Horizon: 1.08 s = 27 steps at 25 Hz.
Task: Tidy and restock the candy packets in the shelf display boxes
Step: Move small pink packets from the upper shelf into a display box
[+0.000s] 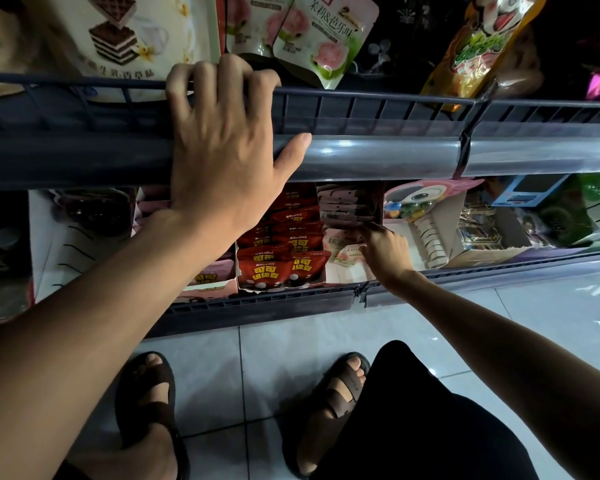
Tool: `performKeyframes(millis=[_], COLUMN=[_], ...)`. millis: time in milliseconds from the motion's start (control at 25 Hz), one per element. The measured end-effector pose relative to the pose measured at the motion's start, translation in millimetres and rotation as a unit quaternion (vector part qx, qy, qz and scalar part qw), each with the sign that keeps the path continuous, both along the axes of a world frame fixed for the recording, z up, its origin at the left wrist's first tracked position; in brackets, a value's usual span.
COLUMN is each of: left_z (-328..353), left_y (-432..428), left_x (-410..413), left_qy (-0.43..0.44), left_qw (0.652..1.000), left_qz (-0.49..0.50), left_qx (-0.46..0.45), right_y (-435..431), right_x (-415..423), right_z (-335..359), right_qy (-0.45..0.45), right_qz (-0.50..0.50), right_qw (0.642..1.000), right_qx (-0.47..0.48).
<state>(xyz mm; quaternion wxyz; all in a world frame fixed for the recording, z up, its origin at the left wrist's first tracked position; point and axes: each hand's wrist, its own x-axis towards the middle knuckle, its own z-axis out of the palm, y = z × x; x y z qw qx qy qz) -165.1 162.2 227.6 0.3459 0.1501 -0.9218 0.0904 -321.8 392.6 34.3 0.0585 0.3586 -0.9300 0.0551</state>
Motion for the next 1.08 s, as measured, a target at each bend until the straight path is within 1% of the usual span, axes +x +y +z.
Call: performKeyframes(millis=[280, 480, 560, 640, 760, 840, 880, 1000, 1080], left_z=[4, 10, 14, 18, 21, 21, 21, 21, 21], left_y=[0, 1, 1, 0, -3, -5, -6, -8, -9], left_x=[3, 8, 11, 16, 21, 22, 21, 20, 20], left_qy=[-0.016, -0.032, -0.043, -0.048, -0.043, -0.049, -0.055, -0.057, -0.052], left_qw=[1.000, 0.999, 0.998, 0.997, 0.997, 0.998, 0.997, 0.997, 0.997], left_qz=[-0.018, -0.033, -0.040, -0.054, -0.048, -0.031, -0.027, -0.032, -0.037], left_qx=[0.011, 0.023, 0.029, 0.033, 0.036, 0.039, 0.038, 0.036, 0.031], right_y=[24, 39, 36, 27, -2, -34, -53, -111, -137], right_x=[26, 45, 61, 76, 79, 65, 53, 16, -3], right_z=[56, 114, 149, 193, 254, 283, 294, 308, 304], right_qy=[0.065, 0.041, 0.057, 0.081, 0.102, 0.072, 0.046, -0.057, -0.087], right_qz=[0.039, 0.010, 0.039, 0.082, 0.095, 0.072, 0.051, -0.012, -0.044], right_qw=[0.997, 0.999, 0.995, 0.987, 0.971, 0.969, 0.974, 0.987, 0.990], right_qx=[-0.030, -0.034, -0.065, -0.116, -0.193, -0.223, -0.218, -0.148, -0.100])
